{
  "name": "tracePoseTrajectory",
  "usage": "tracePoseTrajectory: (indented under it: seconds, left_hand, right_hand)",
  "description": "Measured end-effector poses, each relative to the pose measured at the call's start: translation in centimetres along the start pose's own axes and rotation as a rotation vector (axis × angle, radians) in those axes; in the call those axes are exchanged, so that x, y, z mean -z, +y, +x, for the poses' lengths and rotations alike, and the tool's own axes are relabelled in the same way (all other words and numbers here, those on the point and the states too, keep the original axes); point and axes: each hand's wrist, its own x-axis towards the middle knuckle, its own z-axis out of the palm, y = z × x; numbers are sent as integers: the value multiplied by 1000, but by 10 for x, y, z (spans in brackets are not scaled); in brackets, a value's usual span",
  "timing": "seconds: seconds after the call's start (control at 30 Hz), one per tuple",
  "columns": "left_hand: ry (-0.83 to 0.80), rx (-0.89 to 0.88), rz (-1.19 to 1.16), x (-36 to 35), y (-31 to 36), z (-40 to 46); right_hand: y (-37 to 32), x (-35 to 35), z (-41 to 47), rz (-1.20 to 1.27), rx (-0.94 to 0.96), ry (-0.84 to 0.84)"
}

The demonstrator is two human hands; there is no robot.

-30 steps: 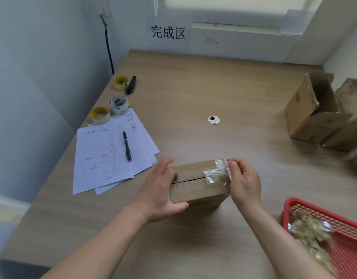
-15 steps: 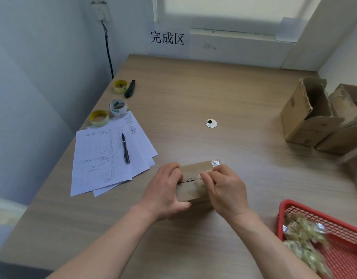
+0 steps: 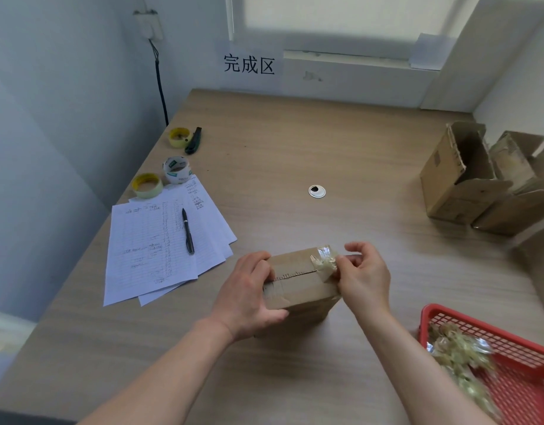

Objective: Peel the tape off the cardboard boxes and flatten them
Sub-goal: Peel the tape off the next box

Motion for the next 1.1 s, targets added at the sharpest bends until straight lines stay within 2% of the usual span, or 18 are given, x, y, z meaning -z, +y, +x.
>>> tracePoseTrajectory:
  seconds: [0.1,0.2,0.27,0.37,0.4,0.5,0.53,0.57,0.63,0.7,0.83,0.97,1.1]
  left_hand:
    - [8,-5,8,0,-1,1]
    - [6,-2,-4,-1,-2,1]
    - [8,1,-15,-2,-2,1]
    - [24,6,-22,-3,-4,1]
    - [27,9,-23,-3,-5,1]
    - [30,6,-24,-4,-7,2]
    - [25,2,-25,-5,-7,2]
    - [23,-1,-25,-5,-7,3]
    - [26,-1,-26,-6,-9,3]
    - [28,3,-31,-6,-10,3]
    - [16,3,-23,-6,-9,3]
    - [12,-1,-10,-5,-11,4]
    - [-12,1,-17,-4,-12,2]
  right_hand:
    - [-7,-8,-10,-466,262,-16]
    - [-8,-17,-19,-618,391,-1]
    - [0,-19,-15,-602,395,35]
    - [13,-13,-1,-433,360,78]
    - [17,-11,6,-266,246,96]
    - [20,-8,16,458,-287,87]
    - [22,-8,15,525,-358,99]
    - [23,-9,14,474,-350,125]
    - [21,-11,8,152,-116,199]
    - [17,-10,4,-115,117,167]
    - [17,-11,2,-511,200,46]
    - [18,-12,0,-444,253,66]
    - [21,-6,4,-506,672,43]
